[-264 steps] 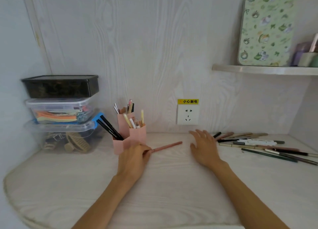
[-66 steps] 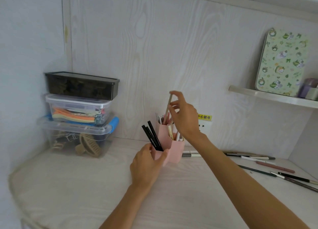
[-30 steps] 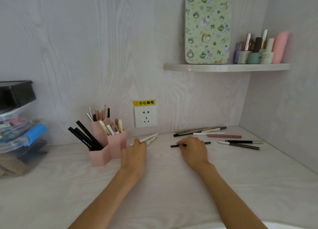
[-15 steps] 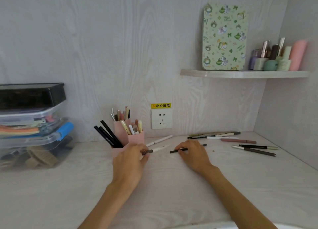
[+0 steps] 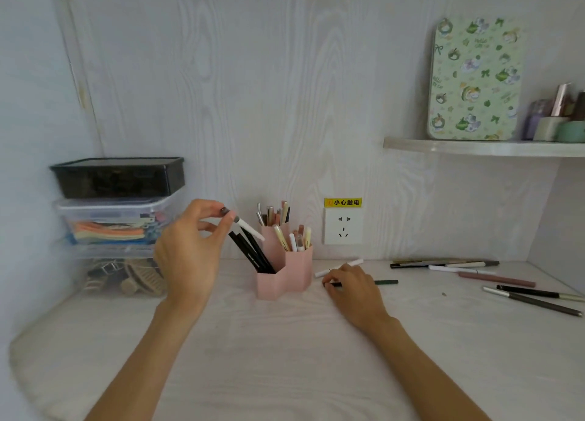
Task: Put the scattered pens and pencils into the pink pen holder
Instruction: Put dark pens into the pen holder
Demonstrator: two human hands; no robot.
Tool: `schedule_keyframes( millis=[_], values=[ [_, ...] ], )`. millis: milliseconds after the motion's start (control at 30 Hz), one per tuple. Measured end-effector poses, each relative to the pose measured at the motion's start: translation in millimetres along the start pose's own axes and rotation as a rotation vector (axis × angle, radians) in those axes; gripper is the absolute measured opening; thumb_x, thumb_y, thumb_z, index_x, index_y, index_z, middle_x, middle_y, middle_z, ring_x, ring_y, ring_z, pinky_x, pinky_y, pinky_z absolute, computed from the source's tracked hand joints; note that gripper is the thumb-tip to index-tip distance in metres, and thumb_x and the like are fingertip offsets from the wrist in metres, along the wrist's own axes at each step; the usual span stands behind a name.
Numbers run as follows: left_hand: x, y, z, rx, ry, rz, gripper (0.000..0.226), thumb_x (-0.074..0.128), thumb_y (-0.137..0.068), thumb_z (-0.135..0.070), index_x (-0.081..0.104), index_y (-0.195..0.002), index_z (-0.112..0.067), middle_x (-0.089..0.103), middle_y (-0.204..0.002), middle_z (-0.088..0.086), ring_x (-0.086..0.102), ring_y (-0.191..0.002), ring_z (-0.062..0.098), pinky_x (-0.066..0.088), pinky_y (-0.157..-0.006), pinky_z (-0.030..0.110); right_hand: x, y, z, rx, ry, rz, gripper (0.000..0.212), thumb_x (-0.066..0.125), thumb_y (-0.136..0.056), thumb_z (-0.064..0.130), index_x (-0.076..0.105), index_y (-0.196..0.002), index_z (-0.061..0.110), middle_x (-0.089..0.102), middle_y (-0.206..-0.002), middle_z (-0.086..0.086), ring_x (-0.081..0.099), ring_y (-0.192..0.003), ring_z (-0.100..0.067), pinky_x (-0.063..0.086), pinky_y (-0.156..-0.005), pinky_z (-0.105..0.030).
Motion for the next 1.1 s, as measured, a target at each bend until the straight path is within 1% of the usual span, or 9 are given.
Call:
schedule_keyframes(
  millis=[67,200,400,533,667,767,900,1000,1100],
  values=[
    [18.3,-0.4,2.7,-0.024,-0.045,0.118,0.011,0.07,-0.08,-0.036,0.064,-0.086,-0.029,0.07,-0.082,-0.015,0.062,-0.064,0.0,0.048,-0.053,0.025,0.2,1.2,1.4,-0.023,0.034,-0.016,0.022,0.05,-0.092,0.026,0.065,-0.107,0.027,0.063,-0.108,0.003,0.054,-0.104,-0.018,0.035,-0.084,-0.027],
    [53.7,17.9,11.9,-0.044,-0.226,0.326,0.015,0.066,-0.085,-0.035,0.068,-0.099,-0.031,0.073,-0.087,-0.012,0.068,-0.075,0.012,0.04,-0.051,0.022,1.6,3.4,0.5,-0.088,0.086,-0.031,0.035,0.044,-0.094,0.024,0.052,-0.128,0.025,0.057,-0.122,0.004,0.051,-0.112,-0.017,0.037,-0.089,-0.029],
    [62.1,43.8,31.8,0.068,-0.35,0.412,0.057,0.063,-0.087,-0.035,0.04,-0.138,-0.026,0.05,-0.104,-0.002,0.055,-0.081,0.016,0.042,-0.05,0.027,-3.0,3.3,-1.0,-0.095,0.128,-0.038,0.025,0.044,-0.094,0.03,0.066,-0.107,0.026,0.062,-0.108,0.004,0.052,-0.104,-0.016,0.036,-0.085,-0.028],
    [53.4,67.3,52.7,-0.145,-0.214,0.387,0.036,0.057,-0.087,-0.045,0.044,-0.115,-0.027,0.051,-0.09,-0.012,0.056,-0.074,0.014,0.041,-0.056,0.029,-13.2,5.2,9.2,-0.184,0.146,-0.098,0.02,0.048,-0.094,0.027,0.064,-0.105,0.023,0.065,-0.106,0.005,0.054,-0.1,-0.014,0.038,-0.085,-0.026],
    [53.7,74.2,57.4,-0.241,-0.175,0.448,0.024,0.049,-0.084,-0.058,0.052,-0.082,-0.035,0.055,-0.071,-0.016,0.058,-0.068,0.013,0.035,-0.056,0.026,-53.2,9.4,21.1,-0.101,-0.213,-0.502,0.01,0.056,-0.091,0.023,0.061,-0.099,0.022,0.065,-0.091,0.011,0.058,-0.081,-0.004,0.044,-0.067,-0.019],
    [57.0,74.6,51.1,-0.199,-0.151,0.46,0.021,0.056,-0.08,-0.054,0.051,-0.078,-0.033,0.054,-0.066,-0.018,0.053,-0.061,0.005,0.035,-0.052,0.022,-80.5,5.1,39.2,-0.03,-0.637,-0.696,0.008,0.054,-0.092,0.022,0.054,-0.099,0.027,0.064,-0.087,0.014,0.062,-0.081,0.0,0.048,-0.073,-0.009],
    [55.7,77.6,49.8,-0.106,-0.114,0.481,0.011,0.06,-0.083,-0.042,0.053,-0.088,-0.036,0.055,-0.076,-0.019,0.053,-0.063,0.002,0.04,-0.056,0.024,-105.9,-11.4,66.3,-0.008,-0.933,-0.855,0.009,0.054,-0.093,0.017,0.053,-0.099,0.024,0.068,-0.088,0.005,0.066,-0.081,-0.007,0.052,-0.075,-0.013],
    [53.6,78.2,52.6,-0.039,-0.095,0.498,0.007,0.062,-0.086,-0.036,0.061,-0.093,-0.038,0.059,-0.088,-0.018,0.053,-0.067,0.001,0.047,-0.06,0.025,-111.6,-26.1,83.0,-0.036,-0.934,-0.873,0.01,0.055,-0.092,0.014,0.055,-0.098,0.023,0.068,-0.089,0.002,0.066,-0.08,-0.008,0.052,-0.072,-0.014],
    [52.6,77.2,53.9,-0.032,-0.088,0.495,0.008,0.063,-0.086,-0.034,0.064,-0.093,-0.037,0.061,-0.09,-0.018,0.053,-0.069,0.0,0.048,-0.06,0.024,-98.9,-43.3,96.7,-0.054,-0.749,-0.649,0.011,0.058,-0.09,0.013,0.056,-0.1,0.017,0.068,-0.087,0.002,0.067,-0.077,-0.011,0.054,-0.07,-0.022]
  ],
)
Point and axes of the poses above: each hand's wrist, its own y-axis away from the middle knuckle, its own x-axis out of the palm, z = x × y, the point moved 2 cm from there along -y, towards the middle knuckle
